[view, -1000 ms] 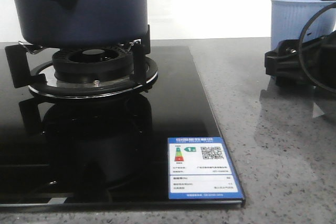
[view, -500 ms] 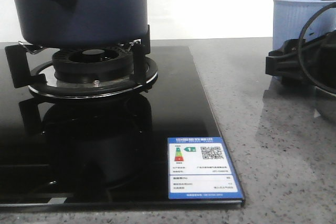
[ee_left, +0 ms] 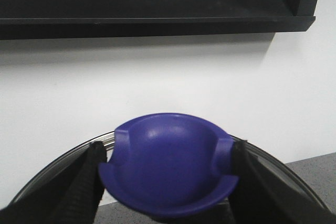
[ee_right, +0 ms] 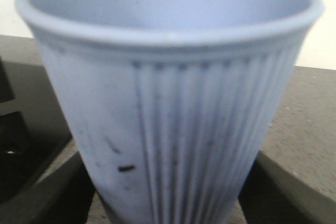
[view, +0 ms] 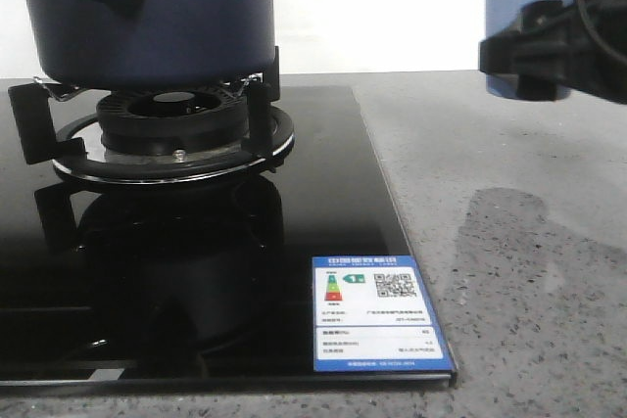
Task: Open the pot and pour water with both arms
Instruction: 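Lift the cup with the right gripper and carry it toward the pot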
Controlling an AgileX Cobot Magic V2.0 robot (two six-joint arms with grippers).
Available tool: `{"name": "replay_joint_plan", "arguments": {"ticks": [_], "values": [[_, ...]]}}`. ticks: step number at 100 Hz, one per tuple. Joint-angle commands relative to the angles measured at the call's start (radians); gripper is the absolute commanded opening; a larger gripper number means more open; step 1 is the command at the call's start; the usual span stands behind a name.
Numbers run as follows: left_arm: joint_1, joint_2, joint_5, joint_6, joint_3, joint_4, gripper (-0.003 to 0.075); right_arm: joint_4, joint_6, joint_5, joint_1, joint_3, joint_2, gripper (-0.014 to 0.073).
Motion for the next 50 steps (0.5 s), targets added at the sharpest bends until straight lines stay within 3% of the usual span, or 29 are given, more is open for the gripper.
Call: {"name": "replay_joint_plan", "arguments": {"ticks": [1, 19, 50], "values": [[0.003, -0.025, -0.114, 0.001, -0.038, 0.017, 0.0333, -0.069, -0.027, 0.020, 0.002, -0.085, -0.062, 0.0370], [0.026, -0.025, -0.110, 0.001, -0.038, 0.024, 0.0333, -0.166, -0.027, 0.286, 0.004, -0.255, -0.076, 0.0370], [0.140, -0.025, -0.073, -0.001, -0.038, 0.012, 0.0333, -0.301, -0.051, 0.467, 0.074, -0.489, -0.061, 0.0369]]}}
